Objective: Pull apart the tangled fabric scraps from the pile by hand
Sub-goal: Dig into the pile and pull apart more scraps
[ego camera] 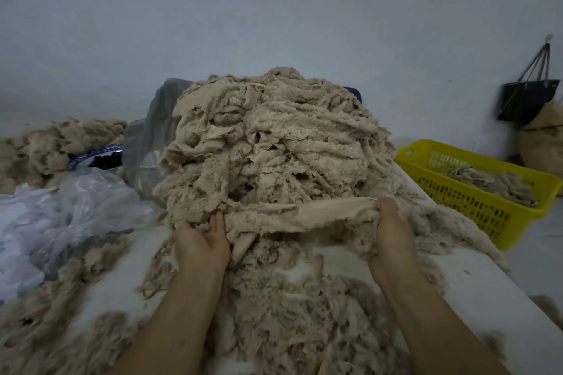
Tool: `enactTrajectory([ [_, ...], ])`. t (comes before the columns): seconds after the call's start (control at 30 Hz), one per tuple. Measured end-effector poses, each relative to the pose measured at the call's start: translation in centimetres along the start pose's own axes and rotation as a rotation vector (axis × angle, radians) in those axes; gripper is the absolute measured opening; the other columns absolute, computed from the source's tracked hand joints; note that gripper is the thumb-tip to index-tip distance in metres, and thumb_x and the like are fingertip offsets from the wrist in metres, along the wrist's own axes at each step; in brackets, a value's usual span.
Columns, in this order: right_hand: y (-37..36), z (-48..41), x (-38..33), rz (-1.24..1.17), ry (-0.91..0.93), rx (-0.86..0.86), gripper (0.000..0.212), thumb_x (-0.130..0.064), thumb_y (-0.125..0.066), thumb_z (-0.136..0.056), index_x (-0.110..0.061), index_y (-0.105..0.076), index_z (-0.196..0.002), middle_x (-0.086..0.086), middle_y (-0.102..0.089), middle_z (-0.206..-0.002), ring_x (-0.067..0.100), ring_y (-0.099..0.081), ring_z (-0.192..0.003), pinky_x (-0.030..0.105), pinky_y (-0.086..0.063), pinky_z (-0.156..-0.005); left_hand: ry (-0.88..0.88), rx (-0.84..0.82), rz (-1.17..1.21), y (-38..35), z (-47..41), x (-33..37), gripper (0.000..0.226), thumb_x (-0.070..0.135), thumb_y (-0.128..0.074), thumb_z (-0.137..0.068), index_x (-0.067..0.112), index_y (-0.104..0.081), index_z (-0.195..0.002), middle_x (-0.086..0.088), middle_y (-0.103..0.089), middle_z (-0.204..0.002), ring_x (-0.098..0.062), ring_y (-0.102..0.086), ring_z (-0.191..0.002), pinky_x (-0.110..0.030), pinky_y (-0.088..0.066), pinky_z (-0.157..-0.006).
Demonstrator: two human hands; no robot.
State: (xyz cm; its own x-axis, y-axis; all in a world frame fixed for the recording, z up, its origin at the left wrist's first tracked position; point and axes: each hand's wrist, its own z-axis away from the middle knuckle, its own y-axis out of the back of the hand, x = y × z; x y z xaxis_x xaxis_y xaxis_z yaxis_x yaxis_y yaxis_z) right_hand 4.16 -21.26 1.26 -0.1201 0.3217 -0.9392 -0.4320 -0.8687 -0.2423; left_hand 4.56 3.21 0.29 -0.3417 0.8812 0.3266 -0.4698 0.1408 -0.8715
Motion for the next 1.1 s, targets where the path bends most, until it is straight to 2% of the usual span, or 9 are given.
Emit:
enactTrajectory([
  [0.13, 0.1, 0.0, 0.2, -0.086, -0.038, -0.143, 0.039, -0.044, -0.052, -0.098, -0.016, -0.075, -0.083, 0.013, -0.065, -0.078, 0.026, -0.058, -0.064, 0.039, -0.05, -0.059, -0.069, -0.087, -0.872, -0.4, 1.3, -1.5, 0.039, 0.017, -0.047, -0.101, 0.009, -0.046, -0.14, -0.012, -0.052, -0.139, -0.024, -0.059, -0.113, -0.038, -0.056, -0.092],
  [0.23, -0.2, 0.3, 0.1, -0.199, -0.069, -0.212, 0.036, -0.039, -0.057, -0.097, -0.008, -0.07, -0.107, 0.014, -0.072, -0.088, 0.025, -0.068, -0.068, 0.034, -0.056, -0.058, -0.484, -0.309, -1.765, -0.4, 2.2, -2.1, 0.05, 0.045, -0.048, -0.097, 0.019, -0.051, -0.14, 0.003, -0.041, -0.142, -0.025, -0.035, -0.135, -0.045, -0.034, -0.111],
  [0.3, -0.4, 0.5, 0.0, -0.25, -0.083, -0.259, 0.033, -0.036, -0.056, -0.098, -0.007, -0.068, -0.107, 0.01, -0.073, -0.083, 0.017, -0.069, -0.061, 0.027, -0.052, -0.048, -0.745, -0.43, -1.923, -0.5, 3.4, -2.4, 0.051, 0.058, -0.04, -0.095, 0.02, -0.073, -0.104, 0.015, -0.05, -0.116, -0.018, -0.041, -0.118, -0.037, -0.034, -0.1],
  [0.43, -0.7, 1.1, 0.1, -0.234, -0.078, -0.339, 0.029, -0.031, -0.055, -0.099, -0.005, -0.068, -0.099, 0.013, -0.074, -0.082, 0.021, -0.072, -0.067, 0.03, -0.057, -0.053, -0.883, -0.598, -1.685, -0.6, 4.7, -3.3, 0.06, 0.056, -0.041, -0.095, 0.012, -0.052, -0.055, 0.0, -0.054, -0.06, -0.012, -0.049, -0.056, -0.031, -0.036, -0.054],
  [0.53, -1.0, 1.3, 0.3, -0.19, -0.058, -0.442, 0.035, -0.027, -0.051, -0.1, 0.001, -0.069, -0.087, 0.019, -0.071, -0.077, 0.025, -0.07, -0.066, 0.033, -0.058, -0.058, -0.22, -0.653, -1.636, -0.6, 5.7, -4.7, 0.061, 0.067, -0.042, -0.094, 0.021, -0.074, -0.07, 0.004, -0.071, -0.063, -0.006, -0.065, -0.056, -0.021, -0.05, -0.054],
  [0.67, -1.3, 2.0, 1.3, 0.064, -0.023, -0.593, 0.036, -0.021, -0.053, -0.096, -0.011, -0.079, -0.073, 0.014, -0.075, -0.082, 0.025, -0.074, -0.076, 0.029, -0.058, -0.061, 0.423, -0.629, -0.965, -0.7, 5.6, -5.6, 0.039, 0.047, -0.061, -0.091, 0.015, -0.079, -0.104, -0.005, -0.076, -0.105, -0.018, -0.072, -0.093, -0.031, -0.057, -0.084],
  [0.83, -1.6, 1.7, 2.2, 0.199, -0.042, -0.618, 0.026, -0.025, -0.052, -0.095, -0.014, -0.073, -0.106, 0.012, -0.076, -0.1, 0.026, -0.073, -0.094, 0.04, -0.058, -0.086, 0.499, -0.536, -0.422, -1.3, 4.5, -3.9, 0.035, 0.023, -0.062, -0.087, 0.0, -0.074, -0.111, -0.019, -0.072, -0.114, -0.028, -0.073, -0.099, -0.041, -0.061, -0.083],
  [0.93, -1.7, 1.1, 2.3, 0.086, -0.102, -0.551, 0.03, -0.025, -0.05, -0.095, -0.012, -0.077, -0.094, 0.012, -0.076, -0.09, 0.025, -0.073, -0.078, 0.03, -0.057, -0.065, 0.415, -0.464, -0.439, -1.1, 4.0, -3.7, 0.025, 0.02, -0.064, -0.083, 0.003, -0.075, -0.098, -0.015, -0.076, -0.101, -0.024, -0.076, -0.086, -0.04, -0.059, -0.08],
  [1.1, -2.1, 1.8, 2.7, 0.248, 0.189, -0.672, 0.05, -0.073, -0.059, -0.08, -0.047, -0.064, -0.122, -0.004, -0.072, -0.115, 0.014, -0.068, -0.107, 0.033, -0.057, -0.089, 0.308, -0.506, -0.609, -0.9, 4.6, -4.4, 0.033, 0.028, -0.052, -0.099, 0.005, -0.075, -0.107, -0.014, -0.074, -0.113, -0.021, -0.073, -0.1, -0.03, -0.059, -0.074],
])
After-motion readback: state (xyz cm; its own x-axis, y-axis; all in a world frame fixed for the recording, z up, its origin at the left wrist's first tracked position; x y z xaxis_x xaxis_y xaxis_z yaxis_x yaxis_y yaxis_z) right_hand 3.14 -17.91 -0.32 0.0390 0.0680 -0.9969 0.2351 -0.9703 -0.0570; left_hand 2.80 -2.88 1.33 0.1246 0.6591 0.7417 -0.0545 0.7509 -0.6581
